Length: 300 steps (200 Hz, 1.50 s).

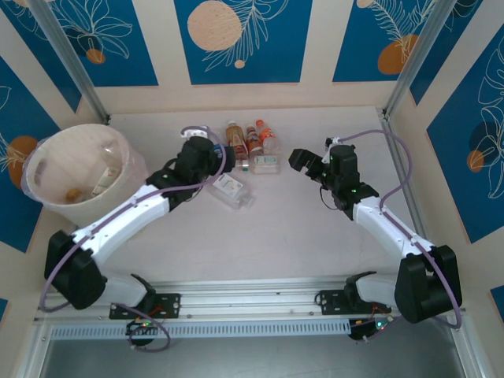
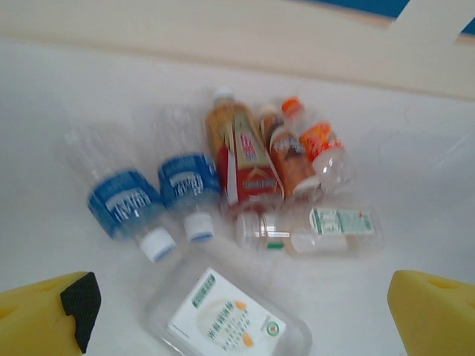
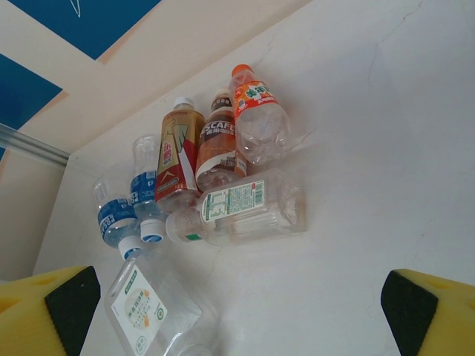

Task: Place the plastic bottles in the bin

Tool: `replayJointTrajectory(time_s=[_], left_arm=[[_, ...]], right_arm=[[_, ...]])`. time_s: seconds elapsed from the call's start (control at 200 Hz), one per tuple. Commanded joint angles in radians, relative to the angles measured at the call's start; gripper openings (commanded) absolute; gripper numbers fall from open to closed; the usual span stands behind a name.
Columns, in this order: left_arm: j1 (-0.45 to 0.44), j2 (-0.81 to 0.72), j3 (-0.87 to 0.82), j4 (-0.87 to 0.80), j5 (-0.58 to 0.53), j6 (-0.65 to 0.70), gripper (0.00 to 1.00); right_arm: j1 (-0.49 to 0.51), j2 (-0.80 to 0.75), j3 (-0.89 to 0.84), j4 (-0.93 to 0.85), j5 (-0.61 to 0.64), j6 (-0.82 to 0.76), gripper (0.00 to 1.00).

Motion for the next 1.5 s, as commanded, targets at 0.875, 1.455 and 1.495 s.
replayJointTrajectory(time_s=[0.875,1.455,1.495], left_arm=[[0.345,0.721,0.615,-0.318,-0.051,-0.305,0.93],[0.350,0.886,0.651,-0.272,0.048,-0.323,0.72],[0.350,0.884,0.645,-0.268,0.044,-0.324,0.69]], right_arm=[[-0.013,-0.104,0.000,-0.110,0.026,-0.033,1.00],[-0.022,-0.183,0.005,-0.165,0.070,-0.058,1.00],[-0.023,-0.185,0.009,-0.169,0.070,-0.058,1.00]])
